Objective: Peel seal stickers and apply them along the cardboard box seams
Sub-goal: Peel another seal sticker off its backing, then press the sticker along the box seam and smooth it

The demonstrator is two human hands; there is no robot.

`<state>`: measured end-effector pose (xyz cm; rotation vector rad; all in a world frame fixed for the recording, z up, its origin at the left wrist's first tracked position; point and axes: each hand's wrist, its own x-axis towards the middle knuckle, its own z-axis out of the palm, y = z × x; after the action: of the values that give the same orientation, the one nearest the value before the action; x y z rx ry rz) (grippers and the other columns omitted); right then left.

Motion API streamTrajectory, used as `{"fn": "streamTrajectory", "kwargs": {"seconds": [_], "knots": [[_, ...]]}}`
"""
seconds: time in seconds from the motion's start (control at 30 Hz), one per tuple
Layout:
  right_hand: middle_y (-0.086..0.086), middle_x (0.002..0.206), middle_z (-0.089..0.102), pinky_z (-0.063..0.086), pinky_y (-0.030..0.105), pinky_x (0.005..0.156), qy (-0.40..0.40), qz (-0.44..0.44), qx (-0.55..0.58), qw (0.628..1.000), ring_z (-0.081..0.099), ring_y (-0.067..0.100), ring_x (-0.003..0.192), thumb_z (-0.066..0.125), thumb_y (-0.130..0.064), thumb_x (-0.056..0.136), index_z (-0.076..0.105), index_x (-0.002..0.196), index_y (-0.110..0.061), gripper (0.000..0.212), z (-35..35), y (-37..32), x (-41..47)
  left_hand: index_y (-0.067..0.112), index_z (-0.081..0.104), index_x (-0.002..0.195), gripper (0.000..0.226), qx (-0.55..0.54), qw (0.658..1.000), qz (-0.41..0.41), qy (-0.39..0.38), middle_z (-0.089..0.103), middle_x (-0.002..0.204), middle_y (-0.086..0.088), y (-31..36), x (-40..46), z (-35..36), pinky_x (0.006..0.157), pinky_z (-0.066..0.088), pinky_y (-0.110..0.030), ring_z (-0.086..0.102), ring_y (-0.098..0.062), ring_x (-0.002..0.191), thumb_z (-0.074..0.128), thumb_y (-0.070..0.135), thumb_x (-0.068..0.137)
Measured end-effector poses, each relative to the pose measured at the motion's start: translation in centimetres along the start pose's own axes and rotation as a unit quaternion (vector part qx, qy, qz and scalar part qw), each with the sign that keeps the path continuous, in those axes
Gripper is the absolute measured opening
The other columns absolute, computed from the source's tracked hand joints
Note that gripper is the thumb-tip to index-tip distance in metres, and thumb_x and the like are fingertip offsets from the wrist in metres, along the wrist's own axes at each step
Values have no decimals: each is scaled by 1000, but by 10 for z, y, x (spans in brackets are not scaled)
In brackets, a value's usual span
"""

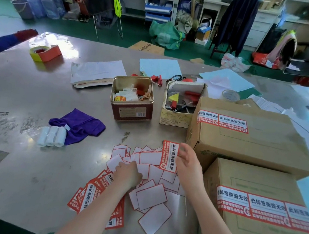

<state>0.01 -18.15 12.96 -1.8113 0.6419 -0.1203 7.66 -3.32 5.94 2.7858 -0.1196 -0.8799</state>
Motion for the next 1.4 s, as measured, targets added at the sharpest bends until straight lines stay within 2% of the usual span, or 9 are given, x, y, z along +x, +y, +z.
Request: {"fn": "streamTrajectory", "kwargs": {"seconds": [0.1,0.27,0.4,0.6,0.73,0.97,1.1,1.2,1.4], "knots": [[2,127,59,58,33,81,-18,-13,-41,999,63,15,105,48,-13,95,33,140,-26,49,-6,-7,1,18,32,142,54,-28,999,8,33,29,149,-19,18,-11,-18,107,36,-42,29,-34,136,49,28,92],[0,126,60,59,26,69,-35,-49,-89,994,65,10,93,46,-16,96,32,140,-28,47,-21,-17,0,15,55,125,31,-235,948,150,154,53,133,-2,55,-43,-60,95,32,-22,46,-15,124,44,17,96],[2,125,61,55,18,68,-52,-80,-121,988,64,10,98,46,-18,97,34,138,-26,44,-37,-25,-4,19,64,111,22,-230,928,242,162,57,121,4,76,-64,-78,87,30,-18,46,-4,105,55,27,92],[2,123,63,53,26,84,-43,-112,-121,985,61,14,107,49,-16,95,42,134,-25,40,-73,-31,-5,18,67,100,13,-194,923,276,184,59,105,3,109,-77,-73,59,36,-3,49,-3,86,59,22,90],[-1,117,66,45,9,63,-32,-114,-101,988,60,5,90,50,-17,94,46,130,-24,37,-101,-26,-1,19,58,91,5,-223,911,293,187,59,89,9,131,-83,-68,58,41,-4,55,-1,78,62,18,88],[-5,110,65,45,7,61,10,-115,-44,992,61,2,89,57,-20,91,50,126,-23,36,-154,-14,8,15,66,100,13,-233,890,341,193,62,92,10,184,-96,-59,66,42,-2,55,3,79,59,18,90],[-14,113,57,43,8,66,57,-131,-37,989,53,-6,91,58,-22,90,49,127,-23,38,-180,-7,15,18,66,100,12,-289,874,336,200,61,91,13,214,-100,-53,67,45,-4,56,6,81,59,18,91],[-12,113,57,41,14,73,121,-105,2,987,55,2,97,60,-30,89,51,125,-19,40,-205,1,24,19,65,97,9,-402,849,300,169,66,92,8,236,-99,-54,70,48,-10,62,-2,87,60,17,90],[2,75,70,44,30,64,118,-89,40,988,61,16,70,51,-37,93,67,84,-14,30,-236,10,46,22,63,97,9,-553,801,214,76,70,92,0,273,-90,-50,79,46,-25,62,-11,88,59,24,90]]}}
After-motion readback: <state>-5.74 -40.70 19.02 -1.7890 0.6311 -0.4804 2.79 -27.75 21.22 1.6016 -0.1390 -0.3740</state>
